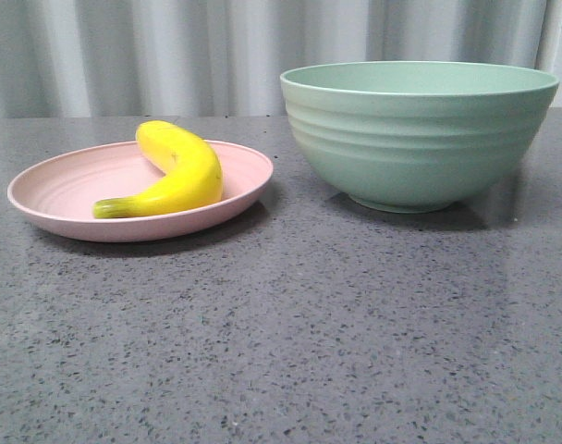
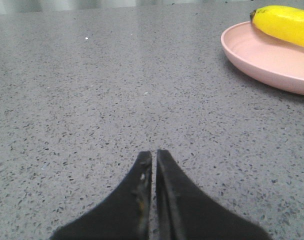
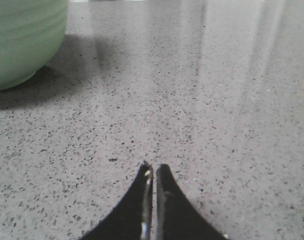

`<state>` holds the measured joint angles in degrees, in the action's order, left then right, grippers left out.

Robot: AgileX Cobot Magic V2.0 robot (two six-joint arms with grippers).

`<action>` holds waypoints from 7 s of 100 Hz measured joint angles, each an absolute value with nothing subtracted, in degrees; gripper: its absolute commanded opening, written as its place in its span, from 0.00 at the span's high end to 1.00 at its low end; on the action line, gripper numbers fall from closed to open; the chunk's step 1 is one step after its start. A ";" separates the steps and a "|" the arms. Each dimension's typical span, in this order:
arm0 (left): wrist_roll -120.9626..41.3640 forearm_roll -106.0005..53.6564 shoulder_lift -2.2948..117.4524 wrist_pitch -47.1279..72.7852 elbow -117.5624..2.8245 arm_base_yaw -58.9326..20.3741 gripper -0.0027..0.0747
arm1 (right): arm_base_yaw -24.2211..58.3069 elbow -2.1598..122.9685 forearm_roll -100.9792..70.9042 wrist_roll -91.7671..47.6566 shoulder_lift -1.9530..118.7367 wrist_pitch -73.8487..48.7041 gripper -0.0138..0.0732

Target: Transfer banana from pink plate to green bowl

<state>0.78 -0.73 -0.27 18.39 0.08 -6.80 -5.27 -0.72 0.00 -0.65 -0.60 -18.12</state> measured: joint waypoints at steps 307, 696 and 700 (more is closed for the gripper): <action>0.78 -2.70 9.70 9.94 -15.01 -6.80 0.99 | -5.27 16.35 -1.43 -0.97 12.58 -20.96 0.93; 0.67 -17.73 91.06 34.57 -62.63 -35.27 0.99 | -4.92 20.95 -3.96 -1.09 18.81 -29.61 0.93; 0.67 -17.73 91.06 34.57 -62.63 -35.27 0.99 | -4.61 20.95 -3.72 -1.09 18.81 -29.61 0.93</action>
<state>0.67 -17.73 91.06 34.57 -62.63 -35.27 -4.61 20.95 -3.72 -1.09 18.81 -29.61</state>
